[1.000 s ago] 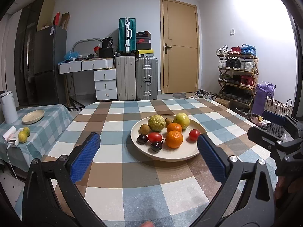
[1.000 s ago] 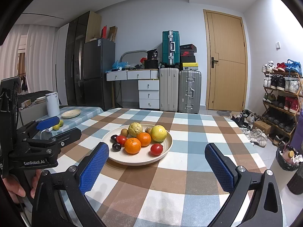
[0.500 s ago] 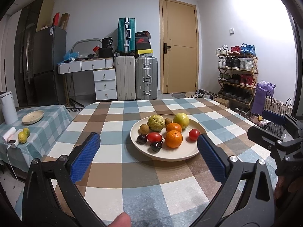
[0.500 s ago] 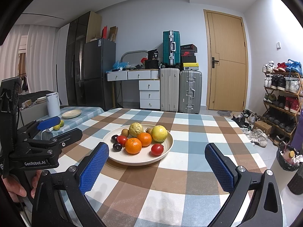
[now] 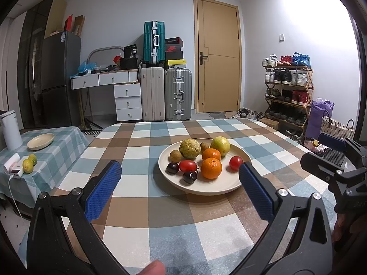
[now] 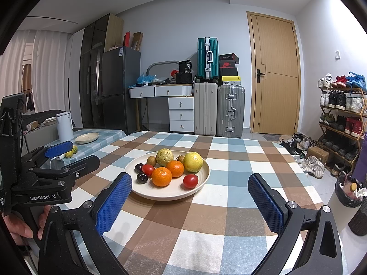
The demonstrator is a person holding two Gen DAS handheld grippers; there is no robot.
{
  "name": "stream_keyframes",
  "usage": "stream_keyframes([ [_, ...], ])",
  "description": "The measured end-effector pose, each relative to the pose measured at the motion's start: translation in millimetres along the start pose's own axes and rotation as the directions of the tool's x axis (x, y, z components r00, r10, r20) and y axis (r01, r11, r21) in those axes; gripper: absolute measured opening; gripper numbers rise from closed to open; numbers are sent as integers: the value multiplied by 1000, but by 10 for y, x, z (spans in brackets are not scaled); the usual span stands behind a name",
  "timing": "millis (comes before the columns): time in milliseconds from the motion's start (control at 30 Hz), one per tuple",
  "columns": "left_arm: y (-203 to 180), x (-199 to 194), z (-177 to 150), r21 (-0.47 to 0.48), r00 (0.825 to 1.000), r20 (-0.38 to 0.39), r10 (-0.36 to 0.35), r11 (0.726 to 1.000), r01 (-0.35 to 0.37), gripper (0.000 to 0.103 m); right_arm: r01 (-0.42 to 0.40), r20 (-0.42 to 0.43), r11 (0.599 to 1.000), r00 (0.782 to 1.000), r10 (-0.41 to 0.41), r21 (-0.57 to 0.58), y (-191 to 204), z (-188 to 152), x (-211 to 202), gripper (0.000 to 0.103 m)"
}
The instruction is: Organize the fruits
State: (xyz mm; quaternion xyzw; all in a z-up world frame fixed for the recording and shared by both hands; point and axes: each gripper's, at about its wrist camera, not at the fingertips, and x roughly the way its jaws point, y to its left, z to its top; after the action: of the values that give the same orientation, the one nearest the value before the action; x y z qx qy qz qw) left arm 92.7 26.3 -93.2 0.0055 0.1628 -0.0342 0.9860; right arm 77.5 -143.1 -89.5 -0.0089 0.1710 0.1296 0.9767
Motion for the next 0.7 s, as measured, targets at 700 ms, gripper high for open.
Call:
stream_keyframes([
  [700, -14, -14, 4, 6, 1000, 0, -1, 1000, 1, 102, 0, 0, 1000, 1000, 0, 0, 0, -4, 15, 103],
])
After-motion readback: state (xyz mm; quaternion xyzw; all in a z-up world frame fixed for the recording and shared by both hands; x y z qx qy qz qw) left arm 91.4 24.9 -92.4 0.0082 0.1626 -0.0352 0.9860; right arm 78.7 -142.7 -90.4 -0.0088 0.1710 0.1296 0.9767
